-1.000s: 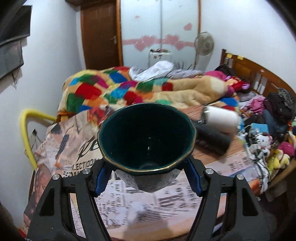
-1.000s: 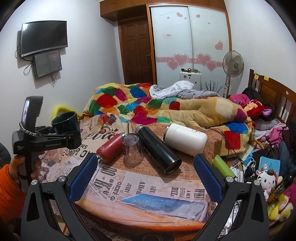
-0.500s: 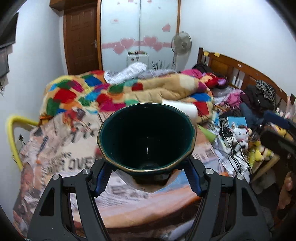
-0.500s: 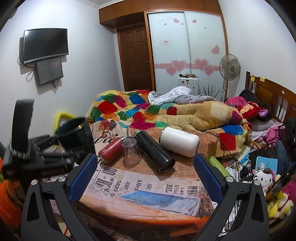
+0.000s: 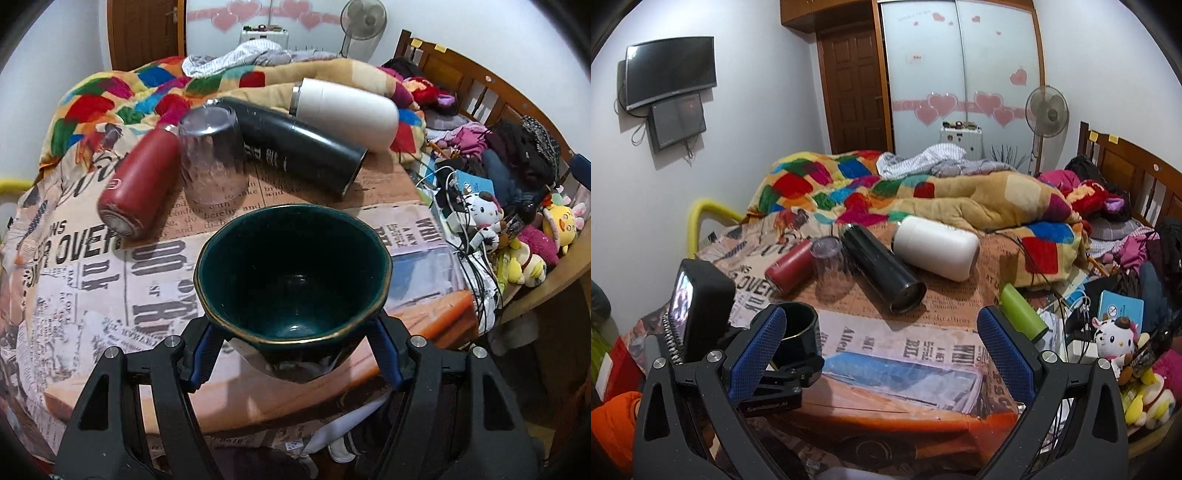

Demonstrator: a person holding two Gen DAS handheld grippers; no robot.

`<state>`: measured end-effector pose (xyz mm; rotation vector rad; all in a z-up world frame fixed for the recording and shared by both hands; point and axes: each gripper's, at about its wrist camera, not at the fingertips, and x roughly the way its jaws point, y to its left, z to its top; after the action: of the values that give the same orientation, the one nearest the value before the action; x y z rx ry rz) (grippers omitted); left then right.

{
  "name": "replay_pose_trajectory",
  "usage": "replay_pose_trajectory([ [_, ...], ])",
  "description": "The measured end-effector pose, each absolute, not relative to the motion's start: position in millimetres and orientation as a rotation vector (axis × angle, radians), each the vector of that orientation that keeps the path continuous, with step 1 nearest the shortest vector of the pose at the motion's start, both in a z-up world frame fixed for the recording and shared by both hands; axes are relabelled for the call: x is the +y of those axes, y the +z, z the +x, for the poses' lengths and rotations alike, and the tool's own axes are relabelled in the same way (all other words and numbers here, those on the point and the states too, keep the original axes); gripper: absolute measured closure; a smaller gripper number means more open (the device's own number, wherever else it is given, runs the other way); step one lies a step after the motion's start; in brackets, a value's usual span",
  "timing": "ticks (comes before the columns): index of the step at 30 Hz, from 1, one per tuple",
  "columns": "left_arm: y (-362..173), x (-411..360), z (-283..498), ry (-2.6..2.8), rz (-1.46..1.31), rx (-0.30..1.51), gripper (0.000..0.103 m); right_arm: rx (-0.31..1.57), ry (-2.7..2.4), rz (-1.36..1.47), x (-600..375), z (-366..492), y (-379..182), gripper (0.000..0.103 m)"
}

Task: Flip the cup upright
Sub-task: 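Bring the green mug toward the right gripper and release it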

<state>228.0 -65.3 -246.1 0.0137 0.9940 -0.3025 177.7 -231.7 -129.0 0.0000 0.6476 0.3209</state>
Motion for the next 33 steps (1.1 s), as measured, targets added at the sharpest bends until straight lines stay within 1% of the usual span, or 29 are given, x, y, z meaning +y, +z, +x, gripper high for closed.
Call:
replay_pose_trajectory([
  [18, -278, -80, 293, -0.318, -0.012, 1.042, 0.033, 0.775, 0.274, 0.011, -238, 228, -177, 0.000],
  [26, -275, -82, 285, -0.335, 0.028, 1.032, 0.032, 0.839, 0.274, 0.036, -235, 243, -192, 0.000],
  [33, -249, -59, 257, -0.313, 0.038, 0.975, 0.030, 0.868, 0.307, 0.090, -226, 245, -191, 0.000],
])
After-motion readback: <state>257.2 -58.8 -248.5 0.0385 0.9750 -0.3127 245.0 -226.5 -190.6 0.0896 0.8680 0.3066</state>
